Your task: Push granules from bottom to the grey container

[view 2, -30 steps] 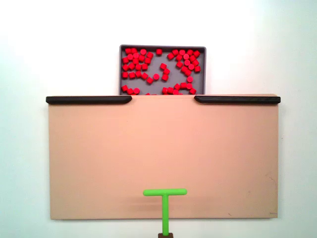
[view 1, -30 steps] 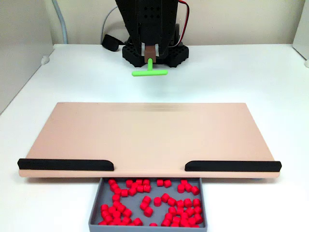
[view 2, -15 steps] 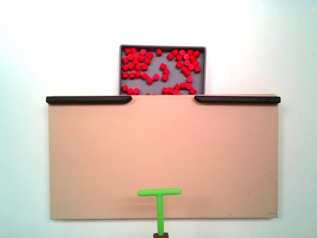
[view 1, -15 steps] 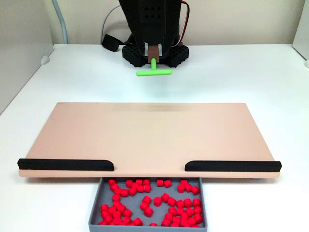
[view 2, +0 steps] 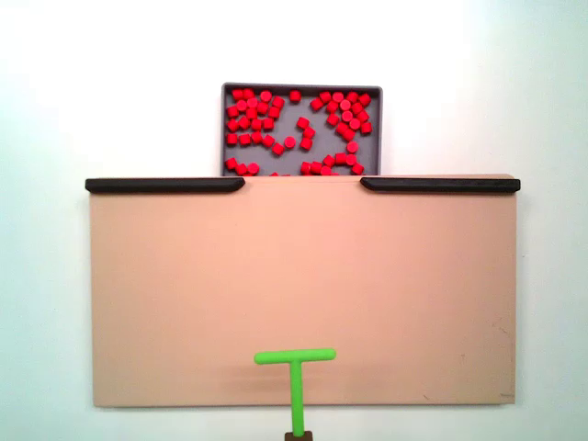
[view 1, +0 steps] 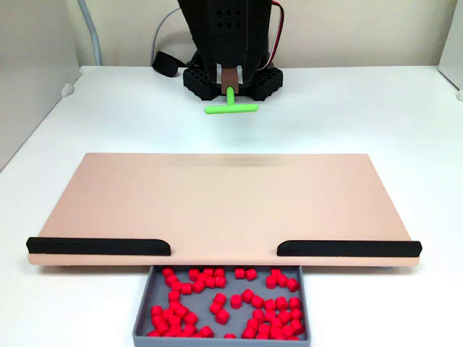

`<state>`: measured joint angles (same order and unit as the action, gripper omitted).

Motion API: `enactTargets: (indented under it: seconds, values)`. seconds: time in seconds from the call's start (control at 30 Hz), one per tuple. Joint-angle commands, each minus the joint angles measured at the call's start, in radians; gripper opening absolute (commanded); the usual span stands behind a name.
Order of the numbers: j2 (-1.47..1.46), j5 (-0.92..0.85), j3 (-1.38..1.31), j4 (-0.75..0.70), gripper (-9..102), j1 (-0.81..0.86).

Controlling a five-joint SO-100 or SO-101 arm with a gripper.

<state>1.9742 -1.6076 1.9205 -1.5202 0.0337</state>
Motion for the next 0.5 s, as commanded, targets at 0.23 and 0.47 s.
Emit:
enactTargets:
  seconds: [0.23, 0.47]
  values:
    - [-0.006, -0.023, -0.008, 0.006, 0, 0.011]
    - [0.012, -0.021, -0.008, 0.006, 0, 0.008]
